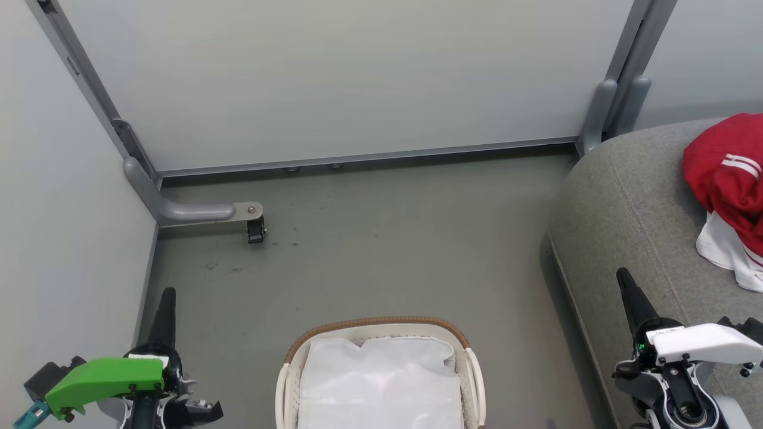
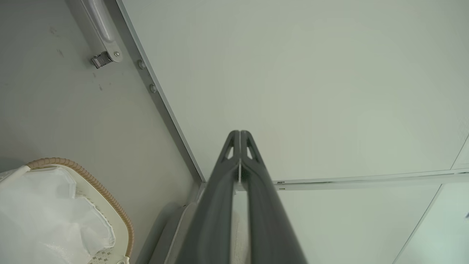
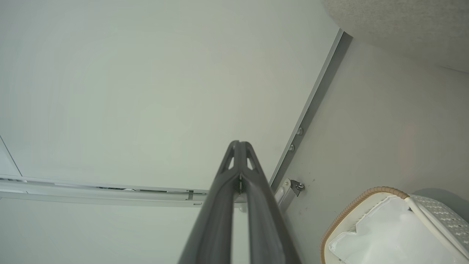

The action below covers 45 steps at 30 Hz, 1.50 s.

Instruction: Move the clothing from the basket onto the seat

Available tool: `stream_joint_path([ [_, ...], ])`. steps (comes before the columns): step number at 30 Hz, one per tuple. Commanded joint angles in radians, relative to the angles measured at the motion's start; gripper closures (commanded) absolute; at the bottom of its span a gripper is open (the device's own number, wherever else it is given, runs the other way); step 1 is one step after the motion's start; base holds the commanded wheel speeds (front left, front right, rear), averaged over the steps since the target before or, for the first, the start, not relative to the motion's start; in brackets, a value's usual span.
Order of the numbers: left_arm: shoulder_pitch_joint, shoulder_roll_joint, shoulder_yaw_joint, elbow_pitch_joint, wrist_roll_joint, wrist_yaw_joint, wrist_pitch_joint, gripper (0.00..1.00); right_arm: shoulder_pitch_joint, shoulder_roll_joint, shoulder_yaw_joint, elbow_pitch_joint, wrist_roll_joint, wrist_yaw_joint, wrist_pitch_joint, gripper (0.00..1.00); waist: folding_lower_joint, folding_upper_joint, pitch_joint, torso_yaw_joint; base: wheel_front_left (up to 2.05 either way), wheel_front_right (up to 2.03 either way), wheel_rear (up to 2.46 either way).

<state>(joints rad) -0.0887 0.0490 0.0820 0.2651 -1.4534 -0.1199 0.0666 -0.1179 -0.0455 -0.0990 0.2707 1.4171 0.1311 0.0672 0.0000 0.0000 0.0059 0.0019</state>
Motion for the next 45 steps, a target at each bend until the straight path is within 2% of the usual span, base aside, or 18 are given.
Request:
stream_joint_path([
  [1,-0.02,0.002,0.006,-0.008,-0.022,-0.007,0.006,1.0,0.007,-0.006,-0.005,-0.009,0.023,0.0,0.007,1.0,0.0,0.0,0.0,0.0,0.0,0.0,0.0],
  [24,-0.027,0.002,0.036,-0.022,-0.163,-0.014,0.05,1.0,0.015,-0.007,-0.017,-0.029,0.199,0.0,0.05,1.0,0.0,0.0,-0.003,-0.002,0.0,0.0,0.0],
  [45,-0.025,0.002,0.035,-0.021,-0.161,-0.014,0.051,1.0,0.015,-0.007,-0.017,-0.029,0.197,0.0,0.05,1.0,0.0,0.0,-0.003,-0.002,0.0,0.0,0.0],
])
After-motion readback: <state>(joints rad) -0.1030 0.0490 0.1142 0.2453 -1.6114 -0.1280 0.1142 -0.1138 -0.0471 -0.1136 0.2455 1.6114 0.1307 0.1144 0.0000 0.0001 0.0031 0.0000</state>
